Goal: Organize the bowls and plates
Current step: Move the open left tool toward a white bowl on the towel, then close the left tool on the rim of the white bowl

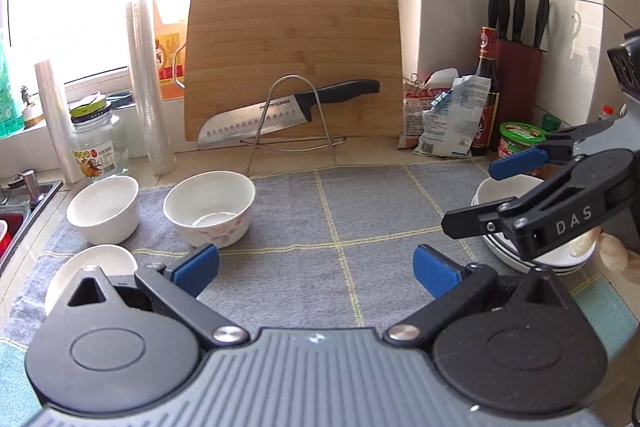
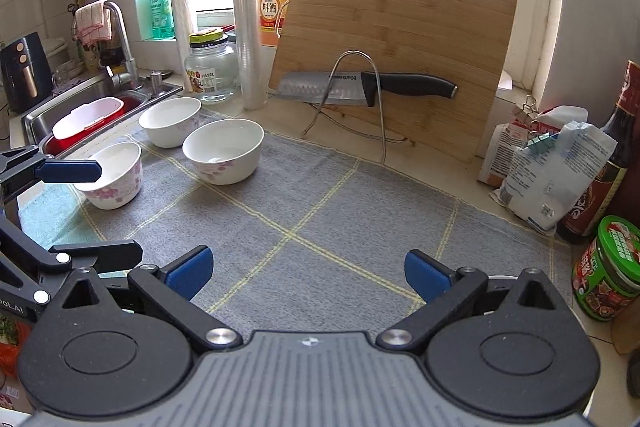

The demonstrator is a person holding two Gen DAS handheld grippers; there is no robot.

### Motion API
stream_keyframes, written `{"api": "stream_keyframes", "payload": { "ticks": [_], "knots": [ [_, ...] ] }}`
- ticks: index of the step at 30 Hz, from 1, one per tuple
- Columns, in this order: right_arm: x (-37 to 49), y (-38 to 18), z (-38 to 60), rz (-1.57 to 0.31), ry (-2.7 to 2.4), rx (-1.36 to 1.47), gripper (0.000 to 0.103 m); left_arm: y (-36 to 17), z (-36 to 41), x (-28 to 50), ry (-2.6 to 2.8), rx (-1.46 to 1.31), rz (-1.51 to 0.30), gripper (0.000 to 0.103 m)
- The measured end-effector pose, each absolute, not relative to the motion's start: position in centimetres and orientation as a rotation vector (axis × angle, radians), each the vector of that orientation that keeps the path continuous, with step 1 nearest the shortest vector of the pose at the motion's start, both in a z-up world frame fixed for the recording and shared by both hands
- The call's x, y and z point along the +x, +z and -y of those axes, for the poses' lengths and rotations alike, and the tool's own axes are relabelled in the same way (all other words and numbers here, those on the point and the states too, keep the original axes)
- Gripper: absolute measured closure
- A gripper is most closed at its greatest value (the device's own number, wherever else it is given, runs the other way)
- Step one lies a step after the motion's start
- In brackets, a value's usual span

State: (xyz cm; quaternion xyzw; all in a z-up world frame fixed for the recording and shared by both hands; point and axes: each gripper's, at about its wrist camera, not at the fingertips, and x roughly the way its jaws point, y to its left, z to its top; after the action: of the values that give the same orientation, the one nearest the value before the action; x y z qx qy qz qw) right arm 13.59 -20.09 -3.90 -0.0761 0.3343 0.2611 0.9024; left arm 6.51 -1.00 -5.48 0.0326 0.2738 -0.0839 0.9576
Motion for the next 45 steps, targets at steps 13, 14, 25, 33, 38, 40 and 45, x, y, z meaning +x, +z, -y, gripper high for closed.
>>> {"api": "stream_keyframes", "payload": {
  "ticks": [13, 14, 25, 33, 38, 40, 45],
  "knots": [
    [13.0, -6.9, 8.5, -0.771, 0.562, -0.178, 0.0, -5.6, -10.9, 8.8, -0.233, 0.101, -0.633, 0.001],
    [12.9, -7.2, 7.4, -0.771, 0.572, -0.186, 0.0, -5.7, -11.7, 9.0, -0.229, 0.104, -0.636, 0.001],
    [12.5, -9.0, -1.1, -0.765, 0.652, -0.277, 0.0, -7.0, -19.1, 12.2, -0.206, 0.135, -0.708, 0.001],
    [12.9, -9.8, -5.0, -0.761, 0.707, -0.296, 0.0, -8.3, -21.6, 14.6, -0.238, 0.139, -0.773, 0.003],
    [13.7, -10.3, -6.8, -0.772, 0.726, -0.292, 0.0, -9.1, -21.8, 15.7, -0.276, 0.128, -0.808, 0.013],
    [13.7, -10.5, -7.3, -0.774, 0.732, -0.304, 0.0, -9.2, -21.8, 15.9, -0.296, 0.121, -0.815, 0.015],
    [13.7, -10.9, -8.2, -0.77, 0.747, -0.344, 0.004, -9.6, -21.5, 16.4, -0.331, 0.133, -0.834, 0.026]
  ]
}}
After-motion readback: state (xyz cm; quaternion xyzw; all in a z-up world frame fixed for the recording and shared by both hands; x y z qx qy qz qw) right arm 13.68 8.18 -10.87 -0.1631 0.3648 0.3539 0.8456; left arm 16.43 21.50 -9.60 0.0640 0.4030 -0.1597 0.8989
